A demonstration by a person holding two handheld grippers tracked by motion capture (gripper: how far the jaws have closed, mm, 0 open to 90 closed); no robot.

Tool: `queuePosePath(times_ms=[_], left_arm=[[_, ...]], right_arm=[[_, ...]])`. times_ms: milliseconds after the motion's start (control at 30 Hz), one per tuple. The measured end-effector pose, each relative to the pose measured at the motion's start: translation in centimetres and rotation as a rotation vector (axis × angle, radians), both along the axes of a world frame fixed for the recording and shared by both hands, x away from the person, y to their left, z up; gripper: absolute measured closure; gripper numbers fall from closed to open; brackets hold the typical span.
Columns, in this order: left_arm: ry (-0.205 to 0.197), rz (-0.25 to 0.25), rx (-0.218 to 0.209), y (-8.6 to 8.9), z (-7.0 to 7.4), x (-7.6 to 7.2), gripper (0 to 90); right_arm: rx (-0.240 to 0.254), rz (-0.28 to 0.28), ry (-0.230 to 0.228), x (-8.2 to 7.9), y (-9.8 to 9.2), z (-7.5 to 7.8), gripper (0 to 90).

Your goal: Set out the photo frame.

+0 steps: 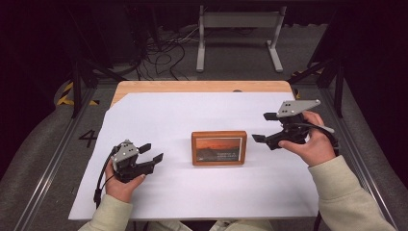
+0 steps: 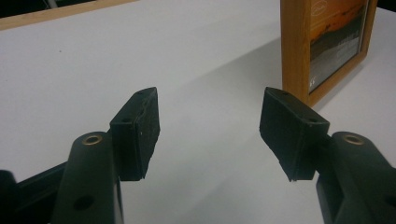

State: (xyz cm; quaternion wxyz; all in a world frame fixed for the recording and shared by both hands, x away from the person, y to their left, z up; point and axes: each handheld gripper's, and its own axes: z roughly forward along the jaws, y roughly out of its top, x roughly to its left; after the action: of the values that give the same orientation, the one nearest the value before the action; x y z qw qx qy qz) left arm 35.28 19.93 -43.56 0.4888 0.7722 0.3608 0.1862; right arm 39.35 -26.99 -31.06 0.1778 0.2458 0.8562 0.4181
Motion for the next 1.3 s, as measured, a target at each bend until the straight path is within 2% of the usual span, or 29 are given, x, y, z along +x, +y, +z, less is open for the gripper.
queuePosePath(times_ms=[233, 267, 300, 467, 700, 800, 1033, 1133, 1200, 1300], left_arm=[[0.001, -0.019, -0.026, -0.1, 0.1, -0.2, 39.8], [0.001, -0.019, -0.026, -0.1, 0.1, -0.2, 39.8], [-0.002, -0.02, -0.027, -0.1, 0.2, -0.2, 39.8], [-0.004, -0.028, -0.034, -0.2, 0.3, -0.3, 38.6], [0.008, -0.039, -0.038, -0.5, 0.2, -0.4, 37.6], [0.007, -0.051, -0.026, -0.4, 0.1, -0.8, 37.3], [0.017, -0.059, -0.033, -0.1, -0.1, -1.2, 37.3], [0.012, -0.065, -0.021, -0.2, -0.3, -1.1, 37.2], [0.019, -0.071, -0.007, -0.4, -0.5, -0.9, 37.2], [0.027, -0.07, -0.008, -0.4, -0.7, -0.8, 37.2]], right_arm=[[0.059, -0.062, -0.063, -1.4, -1.0, -1.4, 16.7], [0.086, -0.096, -0.091, -2.0, -1.4, -2.4, 16.7], [0.086, -0.096, -0.091, -2.0, -1.4, -2.4, 16.7], [0.14, -0.137, -0.113, -2.7, -2.3, -4.5, 16.7], [0.162, -0.168, -0.113, -3.3, -3.3, -7.2, 16.7], [0.159, -0.177, -0.116, -3.4, -3.5, -8.2, 16.7], [0.116, -0.179, -0.112, -3.5, -3.8, -10.5, 16.7], [0.128, -0.184, -0.077, -3.5, -3.8, -11.9, 17.0], [0.102, -0.181, -0.053, -3.4, -3.7, -12.5, 17.0], [0.1, -0.187, -0.065, -3.3, -3.7, -12.7, 17.1]])
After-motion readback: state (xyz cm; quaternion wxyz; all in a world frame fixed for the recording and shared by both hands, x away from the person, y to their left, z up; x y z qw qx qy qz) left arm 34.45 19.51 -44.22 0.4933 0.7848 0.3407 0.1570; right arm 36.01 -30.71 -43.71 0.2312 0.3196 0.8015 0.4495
